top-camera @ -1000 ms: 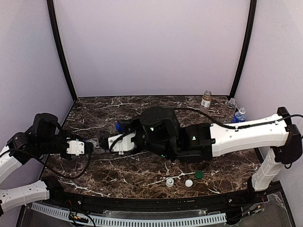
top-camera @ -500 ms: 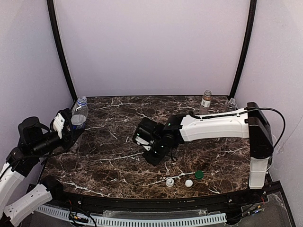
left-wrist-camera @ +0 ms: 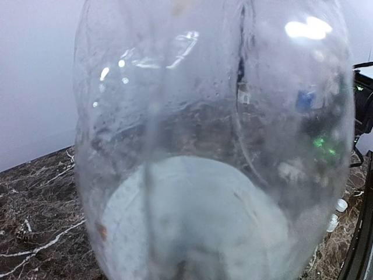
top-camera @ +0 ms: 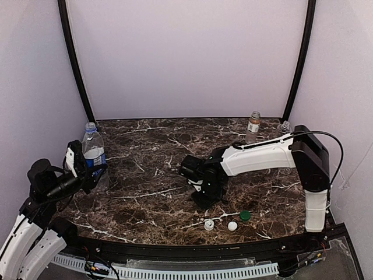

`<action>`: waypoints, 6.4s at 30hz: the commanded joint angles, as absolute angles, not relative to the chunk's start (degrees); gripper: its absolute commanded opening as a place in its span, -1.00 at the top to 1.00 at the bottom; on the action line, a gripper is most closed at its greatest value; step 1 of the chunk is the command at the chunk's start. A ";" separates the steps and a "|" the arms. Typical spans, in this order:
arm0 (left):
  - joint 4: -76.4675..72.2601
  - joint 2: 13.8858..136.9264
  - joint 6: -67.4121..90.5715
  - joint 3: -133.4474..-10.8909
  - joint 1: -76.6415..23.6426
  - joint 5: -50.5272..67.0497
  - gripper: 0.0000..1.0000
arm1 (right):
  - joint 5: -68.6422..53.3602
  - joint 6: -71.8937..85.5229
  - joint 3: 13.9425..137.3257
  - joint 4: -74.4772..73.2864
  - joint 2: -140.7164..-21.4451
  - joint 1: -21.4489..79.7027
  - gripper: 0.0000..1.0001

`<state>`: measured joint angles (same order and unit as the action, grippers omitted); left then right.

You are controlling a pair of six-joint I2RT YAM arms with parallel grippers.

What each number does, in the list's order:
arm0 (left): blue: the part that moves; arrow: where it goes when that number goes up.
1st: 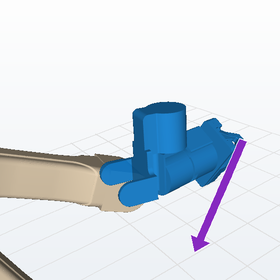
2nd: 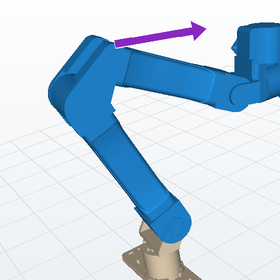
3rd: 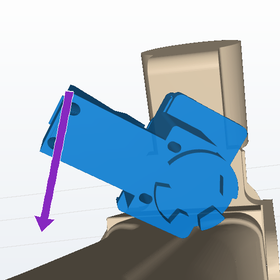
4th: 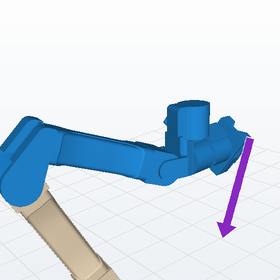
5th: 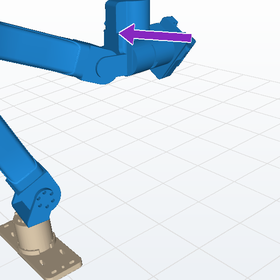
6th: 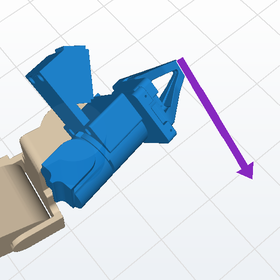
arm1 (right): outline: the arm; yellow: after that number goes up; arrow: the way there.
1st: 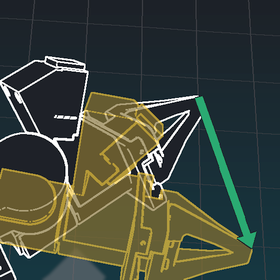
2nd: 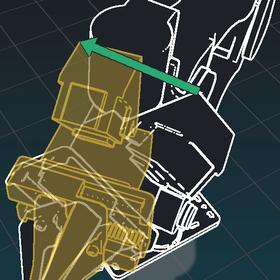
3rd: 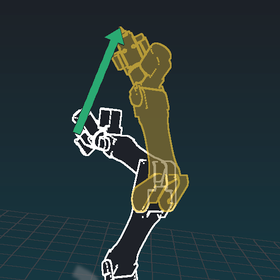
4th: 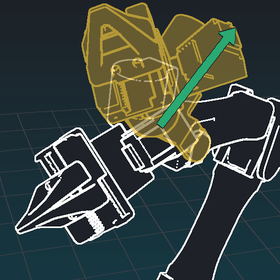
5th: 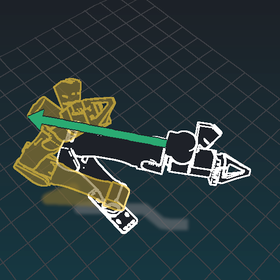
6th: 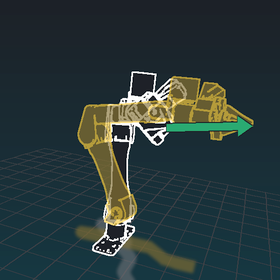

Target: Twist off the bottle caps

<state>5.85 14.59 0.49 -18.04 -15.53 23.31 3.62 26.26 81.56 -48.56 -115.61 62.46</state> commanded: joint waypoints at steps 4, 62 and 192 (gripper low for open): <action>1.53 13.70 2.28 -15.71 -14.65 30.24 0.28 | 7.36 28.19 85.16 -53.91 -117.40 62.49 -0.96; -3.54 13.45 3.38 -12.74 -12.68 43.44 0.19 | -8.42 11.63 131.59 -8.81 -129.52 71.80 0.02; 0.49 20.01 -1.57 -11.54 -2.69 3.64 -0.98 | 9.06 39.86 10.25 -11.22 -33.21 3.08 -0.97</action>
<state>0.10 19.77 -1.10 -12.58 -3.33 2.68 8.19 39.55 11.40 -14.04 -33.52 3.31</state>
